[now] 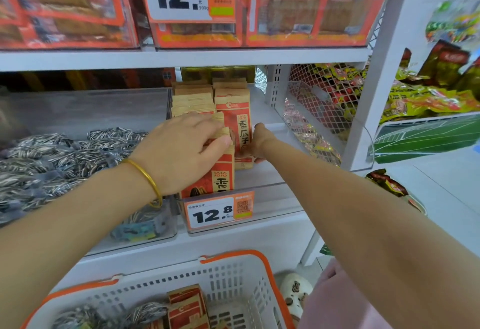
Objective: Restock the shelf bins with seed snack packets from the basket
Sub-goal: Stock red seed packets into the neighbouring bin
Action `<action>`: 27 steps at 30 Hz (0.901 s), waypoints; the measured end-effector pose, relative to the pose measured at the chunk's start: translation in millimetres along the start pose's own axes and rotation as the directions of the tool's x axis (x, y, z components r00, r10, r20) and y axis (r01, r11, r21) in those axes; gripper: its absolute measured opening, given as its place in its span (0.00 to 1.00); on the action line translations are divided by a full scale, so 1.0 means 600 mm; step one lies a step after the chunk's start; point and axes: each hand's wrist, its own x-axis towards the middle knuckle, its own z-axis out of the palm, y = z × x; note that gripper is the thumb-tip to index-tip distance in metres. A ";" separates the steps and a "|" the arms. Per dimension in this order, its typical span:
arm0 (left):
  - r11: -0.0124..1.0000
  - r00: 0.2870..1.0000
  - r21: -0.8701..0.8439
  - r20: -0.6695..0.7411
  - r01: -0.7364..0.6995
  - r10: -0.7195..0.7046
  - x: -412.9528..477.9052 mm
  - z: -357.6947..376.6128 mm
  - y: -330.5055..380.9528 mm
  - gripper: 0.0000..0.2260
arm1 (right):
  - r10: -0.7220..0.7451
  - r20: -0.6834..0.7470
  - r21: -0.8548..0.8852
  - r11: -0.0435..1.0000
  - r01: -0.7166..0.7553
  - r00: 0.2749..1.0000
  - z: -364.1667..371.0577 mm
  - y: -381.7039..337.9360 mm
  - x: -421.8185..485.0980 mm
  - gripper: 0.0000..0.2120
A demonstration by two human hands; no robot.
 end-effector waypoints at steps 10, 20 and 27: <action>0.993 0.966 -0.073 -0.250 -0.089 0.068 -0.042 -0.012 0.006 0.29 | -0.080 -0.027 -0.257 0.964 0.070 0.996 -0.023 -0.016 -0.064 0.27; 0.955 0.961 -0.126 0.024 -0.270 0.275 -0.329 0.159 -0.015 0.12 | -0.359 0.373 -0.335 0.807 0.485 0.855 0.083 0.105 -0.341 0.08; 0.981 0.944 -0.153 0.288 -0.122 0.162 -0.380 0.231 -0.052 0.16 | 0.188 0.676 -0.622 0.665 0.414 0.713 0.302 0.291 -0.278 0.17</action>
